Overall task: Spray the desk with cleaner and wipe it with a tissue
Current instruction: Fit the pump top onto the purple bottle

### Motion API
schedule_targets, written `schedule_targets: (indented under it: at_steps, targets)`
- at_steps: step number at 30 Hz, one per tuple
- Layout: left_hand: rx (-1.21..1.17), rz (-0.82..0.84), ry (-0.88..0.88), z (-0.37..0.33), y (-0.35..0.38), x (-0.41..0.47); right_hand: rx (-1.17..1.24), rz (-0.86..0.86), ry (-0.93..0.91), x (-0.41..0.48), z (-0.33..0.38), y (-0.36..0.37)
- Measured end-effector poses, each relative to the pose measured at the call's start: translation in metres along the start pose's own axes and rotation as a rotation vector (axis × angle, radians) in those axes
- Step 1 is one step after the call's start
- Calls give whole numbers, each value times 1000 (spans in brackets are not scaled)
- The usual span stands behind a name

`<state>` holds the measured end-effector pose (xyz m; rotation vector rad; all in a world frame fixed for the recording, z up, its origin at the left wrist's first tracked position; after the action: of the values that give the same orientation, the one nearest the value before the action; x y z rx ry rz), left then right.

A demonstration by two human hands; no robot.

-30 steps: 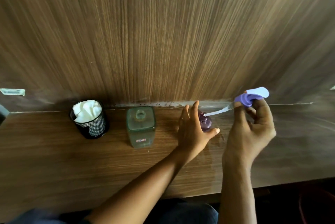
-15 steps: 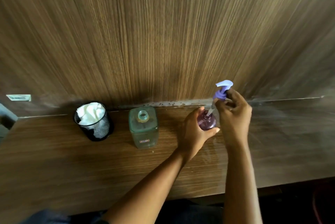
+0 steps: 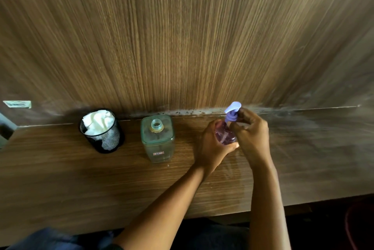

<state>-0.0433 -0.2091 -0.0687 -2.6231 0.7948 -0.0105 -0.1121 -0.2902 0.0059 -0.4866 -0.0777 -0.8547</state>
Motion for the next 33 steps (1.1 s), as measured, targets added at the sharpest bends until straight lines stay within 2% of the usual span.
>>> schedule_targets:
  at_steps: [10, 19, 21, 25, 33]
  targets:
    - [-11, -3, 18, -3, -4, -3, -65, 2, 25, -3, -11, -1]
    - [13, -7, 29, -2, -1, -5, -127, -88, 101, -2, -20, 7]
    - [10, -22, 31, 0, -2, -5, -71, -36, 93, -3, -19, 7]
    - [34, -36, 42, -3, -2, -4, 254, 63, 121, -4, -21, 0]
    - [35, -46, 55, 1, -2, -3, 40, -88, 114, 1, -20, -1]
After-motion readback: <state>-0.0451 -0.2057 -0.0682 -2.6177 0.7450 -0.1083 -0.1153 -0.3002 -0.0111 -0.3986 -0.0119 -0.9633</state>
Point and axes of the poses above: each hand's wrist, its own x-axis towards the middle knuckle, its own y-axis out of the palm, z = x × y, the point moved 7 cm from there along x, towards the middle knuckle, and after that the axes turned 6 degrees about -y, right-handed, at the moved point
